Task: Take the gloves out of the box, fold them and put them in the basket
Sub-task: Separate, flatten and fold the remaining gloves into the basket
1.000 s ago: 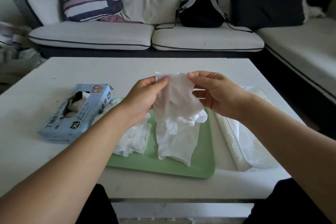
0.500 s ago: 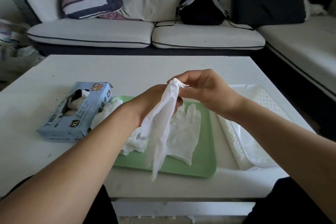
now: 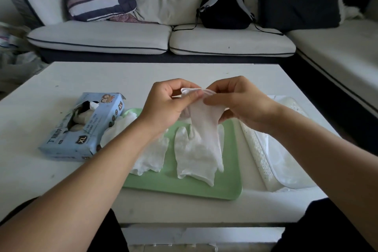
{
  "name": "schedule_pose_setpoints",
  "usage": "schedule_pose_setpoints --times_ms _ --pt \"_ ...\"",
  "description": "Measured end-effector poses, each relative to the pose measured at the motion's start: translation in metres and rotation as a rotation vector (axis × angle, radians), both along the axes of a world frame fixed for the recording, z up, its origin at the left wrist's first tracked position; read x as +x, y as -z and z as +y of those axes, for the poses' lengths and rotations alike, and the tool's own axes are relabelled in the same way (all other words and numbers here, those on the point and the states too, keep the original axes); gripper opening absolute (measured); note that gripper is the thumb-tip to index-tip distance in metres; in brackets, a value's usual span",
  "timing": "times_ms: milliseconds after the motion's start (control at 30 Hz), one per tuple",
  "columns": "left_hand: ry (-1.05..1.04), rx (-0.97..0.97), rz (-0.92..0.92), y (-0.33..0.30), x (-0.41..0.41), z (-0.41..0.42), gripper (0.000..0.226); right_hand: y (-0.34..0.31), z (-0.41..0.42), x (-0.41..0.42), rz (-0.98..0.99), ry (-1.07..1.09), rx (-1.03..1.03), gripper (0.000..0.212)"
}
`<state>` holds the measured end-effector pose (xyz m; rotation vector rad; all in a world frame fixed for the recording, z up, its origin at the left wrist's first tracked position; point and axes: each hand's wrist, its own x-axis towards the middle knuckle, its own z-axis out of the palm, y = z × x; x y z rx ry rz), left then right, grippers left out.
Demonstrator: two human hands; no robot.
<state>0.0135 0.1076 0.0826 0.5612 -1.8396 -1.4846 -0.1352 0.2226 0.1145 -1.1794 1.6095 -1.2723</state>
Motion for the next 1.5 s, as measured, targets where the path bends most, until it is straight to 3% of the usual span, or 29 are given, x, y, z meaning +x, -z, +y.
schedule_pose_setpoints --times_ms 100,233,433,500,600,700,767,867,933,1033,1100,1300,1500 --pt "0.014 0.052 -0.006 -0.003 0.004 -0.004 0.014 -0.004 0.003 -0.009 -0.134 -0.053 0.096 0.013" --pt "0.083 0.065 -0.16 0.0 0.007 -0.007 0.039 0.007 0.007 -0.011 -0.271 -0.173 0.222 0.011" --pt "0.18 0.025 -0.523 0.011 0.014 -0.032 0.042 0.041 -0.003 -0.016 -0.067 -0.019 0.311 0.007" --pt "0.095 -0.035 -0.47 0.02 0.004 -0.037 0.028 0.045 -0.012 -0.017 -0.023 0.099 0.245 0.005" --pt "-0.094 -0.211 -0.182 0.018 -0.014 -0.035 0.009 0.031 -0.022 -0.024 0.006 0.333 -0.103 0.006" --pt "-0.158 -0.435 0.028 0.004 -0.02 -0.028 0.01 0.013 -0.017 -0.028 0.208 0.375 -0.384 0.008" --pt "-0.165 -0.568 0.02 0.003 -0.014 -0.028 0.007 0.015 -0.009 -0.028 0.409 0.35 -0.385 0.005" --pt "-0.052 -0.645 -0.174 0.021 -0.002 -0.032 0.011 0.037 -0.002 -0.027 0.628 0.217 -0.168 0.004" --pt "0.096 -0.636 -0.407 0.037 0.003 -0.034 0.014 0.056 0.0 -0.025 0.754 0.024 0.032 0.004" --pt "0.34 -0.624 -0.82 0.061 0.009 -0.03 0.015 0.087 0.004 -0.012 0.837 -0.227 0.208 0.001" --pt "0.439 -0.661 -0.966 0.074 0.011 -0.026 0.011 0.1 0.005 0.0 0.858 -0.321 0.258 0.004" --pt "0.424 -0.724 -1.032 0.073 0.018 -0.017 0.022 0.103 0.008 0.026 0.96 -0.441 0.277 0.014" --pt "0.439 -0.745 -1.086 0.077 0.018 -0.017 0.027 0.11 0.005 0.037 0.988 -0.544 0.261 0.009"
